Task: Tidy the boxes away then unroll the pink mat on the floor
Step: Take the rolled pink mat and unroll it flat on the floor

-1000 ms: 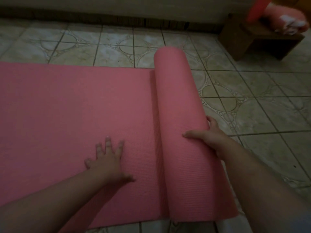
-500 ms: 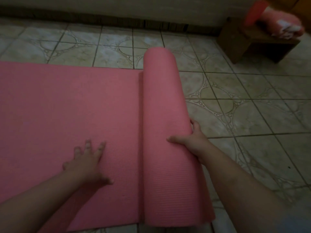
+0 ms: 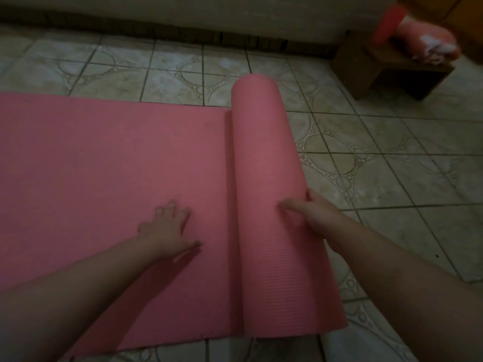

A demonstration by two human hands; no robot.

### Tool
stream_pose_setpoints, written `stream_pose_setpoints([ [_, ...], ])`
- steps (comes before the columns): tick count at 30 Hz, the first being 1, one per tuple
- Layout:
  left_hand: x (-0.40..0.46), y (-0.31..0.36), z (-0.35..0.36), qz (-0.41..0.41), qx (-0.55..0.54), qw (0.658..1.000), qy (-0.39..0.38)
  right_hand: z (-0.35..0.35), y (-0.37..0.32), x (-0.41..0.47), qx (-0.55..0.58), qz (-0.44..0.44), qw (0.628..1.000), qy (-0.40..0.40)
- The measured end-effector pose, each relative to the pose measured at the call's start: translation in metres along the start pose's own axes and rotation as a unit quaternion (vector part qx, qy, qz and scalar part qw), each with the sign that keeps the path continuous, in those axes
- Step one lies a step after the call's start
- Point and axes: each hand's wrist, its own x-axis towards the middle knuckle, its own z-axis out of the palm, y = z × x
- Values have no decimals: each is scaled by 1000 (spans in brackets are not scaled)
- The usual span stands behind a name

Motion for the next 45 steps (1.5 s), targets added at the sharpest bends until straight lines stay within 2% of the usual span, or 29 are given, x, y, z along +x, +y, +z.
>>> stream_pose_setpoints([
  [5,10,10,10,-6,19,1000,-6,7,3,3,-69,5,997,-36],
  [9,14,-3,12,-15,35,999,7,7,10,9,-38,13,999,-14],
  [15,12,-13,17,-43,-15,999,17,0,15,12,6,22,1000,19],
  [21,12,-22,10,-69,-23,997,8,0,1,13,42,6,999,1],
  [26,9,-58,2,-112,-28,993,8,36,-3,15,18,-24,1000,-2],
  [30,8,-75,-2,-114,-23,993,6,50,-1,18,-26,-40,999,14],
  [36,4,-75,-3,-111,-14,994,16,19,10,13,19,34,999,35],
  [40,2,-66,-12,-115,-9,993,-12,1,10,16,60,9,995,81],
  [43,0,-43,-25,-133,28,990,-31,4,-1,14,5,-5,998,62],
  [45,-1,-19,-28,-140,50,988,-35,12,-8,7,-33,-17,999,20],
])
